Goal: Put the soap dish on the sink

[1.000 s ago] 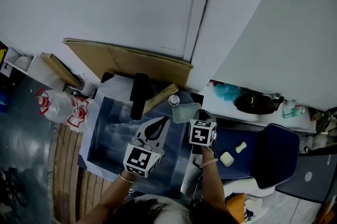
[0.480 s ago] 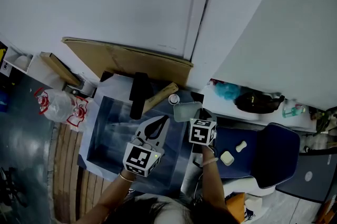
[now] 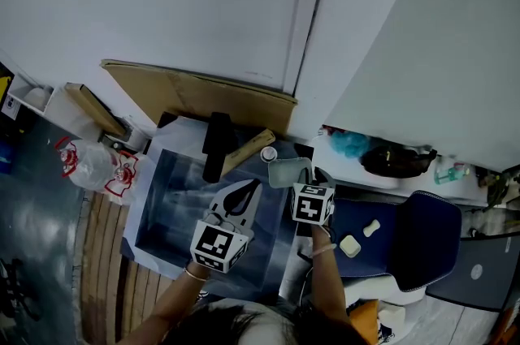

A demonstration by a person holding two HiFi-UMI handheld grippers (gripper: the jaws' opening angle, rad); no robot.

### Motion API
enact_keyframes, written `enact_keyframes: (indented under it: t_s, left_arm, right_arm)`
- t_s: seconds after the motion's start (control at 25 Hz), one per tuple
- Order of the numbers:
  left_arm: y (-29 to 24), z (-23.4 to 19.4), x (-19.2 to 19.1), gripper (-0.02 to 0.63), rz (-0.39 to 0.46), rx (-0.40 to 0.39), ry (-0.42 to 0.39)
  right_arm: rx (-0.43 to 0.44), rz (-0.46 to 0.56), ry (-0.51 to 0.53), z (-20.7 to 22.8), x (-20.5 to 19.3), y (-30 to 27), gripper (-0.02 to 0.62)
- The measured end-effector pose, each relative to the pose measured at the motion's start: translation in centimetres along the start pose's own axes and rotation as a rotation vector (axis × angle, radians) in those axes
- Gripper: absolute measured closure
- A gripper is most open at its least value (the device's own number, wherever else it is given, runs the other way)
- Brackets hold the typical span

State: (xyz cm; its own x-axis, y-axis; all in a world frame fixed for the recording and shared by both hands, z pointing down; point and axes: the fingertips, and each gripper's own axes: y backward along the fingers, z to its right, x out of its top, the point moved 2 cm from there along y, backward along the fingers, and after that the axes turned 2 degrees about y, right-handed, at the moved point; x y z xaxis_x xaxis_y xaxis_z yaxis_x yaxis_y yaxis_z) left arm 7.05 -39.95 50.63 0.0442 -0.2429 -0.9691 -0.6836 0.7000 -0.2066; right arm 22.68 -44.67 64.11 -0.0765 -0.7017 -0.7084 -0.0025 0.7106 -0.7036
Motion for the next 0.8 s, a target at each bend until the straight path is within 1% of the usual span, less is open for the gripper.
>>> enact_keyframes:
  t_s: [0.28, 0.48, 0.8]
  left_arm:
    - [1.6, 0.8, 0.9, 0.595, 0.025, 0.007, -0.013]
    - [2.9, 1.6, 1.4, 0.595, 0.039, 0.005, -0.027]
    - [5.5, 2.7, 2.3, 0.595, 0.059, 0.004, -0.044]
  right_arm:
    - [-0.011, 0.085, -0.017, -0.1, 0.9, 2.2, 0.492]
    - [0.003, 0.103, -0.040, -0.5, 0.7, 4.2, 0.493]
    - [0.017, 0.166, -0.066, -1.6, 0.7, 7.7, 0.501]
